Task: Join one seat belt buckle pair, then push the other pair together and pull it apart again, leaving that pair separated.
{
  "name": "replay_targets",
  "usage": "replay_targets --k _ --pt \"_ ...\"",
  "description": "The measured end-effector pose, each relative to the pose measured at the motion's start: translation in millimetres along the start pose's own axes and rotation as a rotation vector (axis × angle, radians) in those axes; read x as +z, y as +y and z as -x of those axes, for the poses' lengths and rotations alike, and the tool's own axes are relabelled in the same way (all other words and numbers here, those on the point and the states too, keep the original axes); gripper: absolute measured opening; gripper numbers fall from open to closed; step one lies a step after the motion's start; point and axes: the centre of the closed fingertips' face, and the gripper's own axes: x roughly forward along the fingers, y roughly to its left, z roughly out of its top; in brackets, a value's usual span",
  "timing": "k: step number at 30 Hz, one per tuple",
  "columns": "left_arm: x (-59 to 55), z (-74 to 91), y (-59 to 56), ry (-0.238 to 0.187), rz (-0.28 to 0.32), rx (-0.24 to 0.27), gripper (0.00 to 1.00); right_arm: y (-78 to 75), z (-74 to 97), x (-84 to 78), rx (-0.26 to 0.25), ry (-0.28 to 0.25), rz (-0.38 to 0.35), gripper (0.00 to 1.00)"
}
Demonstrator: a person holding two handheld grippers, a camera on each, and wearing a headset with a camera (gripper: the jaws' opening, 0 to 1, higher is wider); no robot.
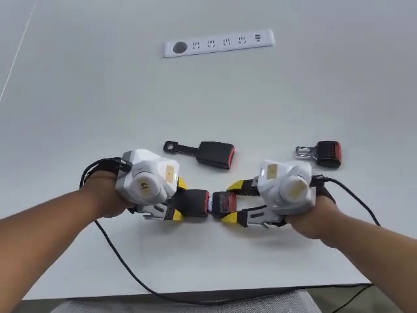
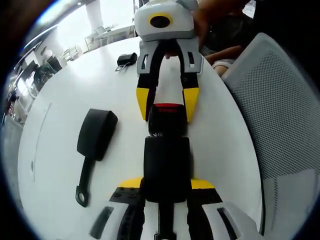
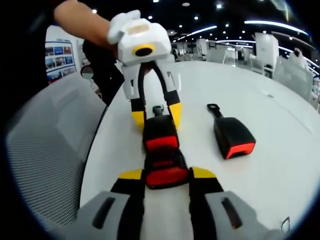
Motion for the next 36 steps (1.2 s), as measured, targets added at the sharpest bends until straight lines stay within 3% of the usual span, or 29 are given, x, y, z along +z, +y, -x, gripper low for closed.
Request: replay_targets --k 6,14,18,36 --pt "-0.1 0.5 -0.1 -0.007 0.006 0.001 0.33 0.4 0.3 0.3 0.001 0.029 0.029 0.33" --pt "-1.6 2.6 0.3 -0.072 0.03 0.002 0.32 -1.9 1.6 0.5 0.005 0.027 0.064 0.32" --pt "-0.9 2.9 -0.1 -0.094 0.035 0.001 0.32 -2.2 1.7 1.0 -0.009 0.022 0.119 0.32" --pt "1.2 4.2 -1.3 -0.188 0.069 -0.001 0.32 -3.4 3.4 0.4 -0.013 -0.049 0.077 0.31"
